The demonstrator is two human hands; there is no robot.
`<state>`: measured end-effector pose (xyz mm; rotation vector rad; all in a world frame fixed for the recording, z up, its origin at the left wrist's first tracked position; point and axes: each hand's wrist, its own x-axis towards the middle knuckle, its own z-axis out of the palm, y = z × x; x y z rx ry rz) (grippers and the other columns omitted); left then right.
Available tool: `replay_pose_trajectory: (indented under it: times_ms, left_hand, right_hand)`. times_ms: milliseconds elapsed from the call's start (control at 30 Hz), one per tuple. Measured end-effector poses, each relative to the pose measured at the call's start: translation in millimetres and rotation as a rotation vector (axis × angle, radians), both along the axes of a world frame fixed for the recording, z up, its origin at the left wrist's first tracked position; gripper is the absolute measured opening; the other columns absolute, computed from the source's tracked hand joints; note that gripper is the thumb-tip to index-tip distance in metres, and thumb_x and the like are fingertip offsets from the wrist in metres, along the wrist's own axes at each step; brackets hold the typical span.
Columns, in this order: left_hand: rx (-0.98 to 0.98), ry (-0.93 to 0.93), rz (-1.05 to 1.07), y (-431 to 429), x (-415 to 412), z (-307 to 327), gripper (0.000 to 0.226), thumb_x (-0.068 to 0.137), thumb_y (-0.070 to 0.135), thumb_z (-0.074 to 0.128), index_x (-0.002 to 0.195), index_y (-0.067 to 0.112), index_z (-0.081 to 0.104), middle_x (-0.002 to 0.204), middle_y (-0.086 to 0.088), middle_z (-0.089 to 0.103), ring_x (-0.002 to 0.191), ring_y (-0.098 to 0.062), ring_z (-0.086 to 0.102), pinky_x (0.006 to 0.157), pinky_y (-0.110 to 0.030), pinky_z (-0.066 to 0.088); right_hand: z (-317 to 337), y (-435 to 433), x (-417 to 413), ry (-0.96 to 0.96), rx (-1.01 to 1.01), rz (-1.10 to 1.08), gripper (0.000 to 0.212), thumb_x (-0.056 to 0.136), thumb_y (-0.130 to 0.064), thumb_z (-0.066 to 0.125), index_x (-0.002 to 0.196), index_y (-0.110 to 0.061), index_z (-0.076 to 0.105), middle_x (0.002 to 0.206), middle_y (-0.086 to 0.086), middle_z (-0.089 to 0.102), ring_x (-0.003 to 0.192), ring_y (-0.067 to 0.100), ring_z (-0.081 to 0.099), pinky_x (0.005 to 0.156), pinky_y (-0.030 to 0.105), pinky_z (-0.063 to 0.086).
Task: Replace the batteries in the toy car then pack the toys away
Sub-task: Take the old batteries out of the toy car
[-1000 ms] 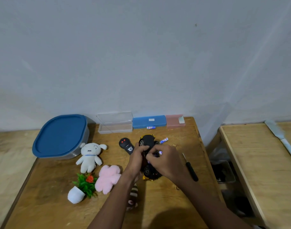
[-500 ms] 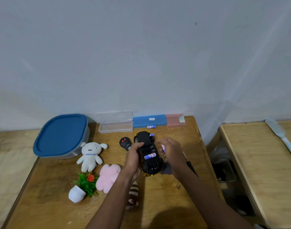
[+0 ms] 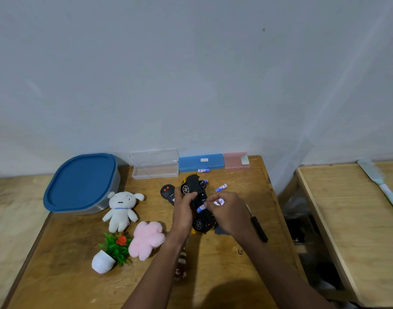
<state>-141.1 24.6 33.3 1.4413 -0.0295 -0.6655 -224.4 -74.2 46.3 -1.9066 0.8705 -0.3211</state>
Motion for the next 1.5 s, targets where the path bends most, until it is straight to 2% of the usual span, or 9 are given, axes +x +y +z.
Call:
replay_pose_trajectory:
  times_ms: [100, 233, 400, 633, 800, 933, 1067, 1233, 1500]
  left_hand:
    - [-0.010, 0.006, 0.015, -2, 1, 2, 0.016, 0.097, 0.014, 0.051, 0.112, 0.018, 0.056, 0.106, -0.014, 0.064, 0.097, -0.029, 0.065, 0.087, -0.050, 0.055]
    - [-0.022, 0.063, 0.037, -3, 3, 0, 0.023, 0.098, 0.016, 0.050, 0.119, 0.009, 0.058, 0.108, -0.018, 0.064, 0.096, -0.031, 0.066, 0.081, -0.046, 0.055]
    - [-0.062, 0.300, 0.032, 1, 7, -1, 0.037, 0.099, 0.027, 0.047, 0.114, 0.001, 0.069, 0.102, -0.021, 0.071, 0.088, -0.033, 0.069, 0.080, -0.043, 0.055]
    - [-0.076, 0.353, -0.032, 2, 4, -2, 0.041, 0.099, 0.027, 0.045, 0.118, -0.002, 0.068, 0.107, -0.023, 0.070, 0.091, -0.035, 0.068, 0.082, -0.042, 0.055]
    - [-0.069, 0.329, -0.043, 0, 8, -10, 0.039, 0.100, 0.028, 0.052, 0.124, 0.000, 0.064, 0.115, -0.028, 0.070, 0.097, -0.037, 0.068, 0.086, -0.047, 0.056]
    - [-0.069, 0.349, -0.070, -3, 10, -15, 0.041, 0.102, 0.033, 0.051, 0.126, 0.003, 0.065, 0.118, -0.027, 0.070, 0.105, -0.041, 0.069, 0.094, -0.051, 0.054]
    - [-0.015, 0.330, -0.108, -5, 13, -25, 0.044, 0.102, 0.036, 0.050, 0.128, 0.004, 0.064, 0.121, -0.025, 0.070, 0.114, -0.042, 0.066, 0.104, -0.057, 0.049]
    - [0.126, 0.196, -0.145, -10, 18, -39, 0.033, 0.100, 0.034, 0.058, 0.122, 0.011, 0.066, 0.115, -0.019, 0.073, 0.106, -0.036, 0.070, 0.098, -0.056, 0.054]
    - [0.384, -0.028, -0.187, -24, 30, -67, 0.020, 0.099, 0.034, 0.061, 0.109, 0.018, 0.066, 0.102, -0.006, 0.074, 0.100, -0.027, 0.071, 0.093, -0.047, 0.056]
  right_hand:
    - [-3, -8, 2, -0.030, 0.059, 0.006, 0.002, 0.081, -0.023, 0.078, 0.082, -0.022, 0.077, 0.078, -0.015, 0.070, 0.073, -0.001, 0.063, 0.056, 0.007, 0.043]
    - [-8, -13, 3, -0.069, 0.173, 0.019, 0.002, 0.080, -0.021, 0.079, 0.083, -0.020, 0.078, 0.081, -0.010, 0.073, 0.078, 0.004, 0.067, 0.062, 0.016, 0.050]
    - [-10, -24, -1, -0.084, 0.263, 0.188, 0.013, 0.077, -0.019, 0.083, 0.090, -0.019, 0.079, 0.086, -0.005, 0.076, 0.083, 0.009, 0.072, 0.074, 0.028, 0.059]
    - [-9, -40, -4, 0.026, 0.039, 0.403, 0.016, 0.077, -0.024, 0.082, 0.093, -0.023, 0.078, 0.088, -0.009, 0.072, 0.083, 0.006, 0.065, 0.066, 0.018, 0.048]
    - [-9, -36, -6, -0.033, 0.013, 0.397, 0.010, 0.080, -0.026, 0.079, 0.089, -0.026, 0.074, 0.092, -0.011, 0.068, 0.088, 0.009, 0.065, 0.075, 0.028, 0.054]
    - [-9, -33, -4, -0.118, 0.217, 0.337, 0.008, 0.081, -0.024, 0.080, 0.087, -0.021, 0.076, 0.079, -0.008, 0.074, 0.073, 0.006, 0.069, 0.066, 0.027, 0.056]
    - [-12, -33, -4, -0.132, 0.383, 0.173, 0.010, 0.091, -0.025, 0.071, 0.096, -0.019, 0.078, 0.057, -0.011, 0.062, 0.044, 0.001, 0.047, 0.047, 0.017, 0.038]
    - [-24, -42, -2, -0.107, 0.852, -0.053, 0.026, 0.098, -0.034, 0.058, 0.100, -0.015, 0.076, 0.078, 0.004, 0.057, 0.052, 0.006, 0.039, 0.041, 0.017, 0.025]
    - [-36, -60, 17, 0.071, 0.984, -0.149, 0.023, 0.094, -0.038, 0.063, 0.093, -0.015, 0.065, 0.068, -0.005, 0.055, 0.050, 0.004, 0.049, 0.047, 0.018, 0.041]
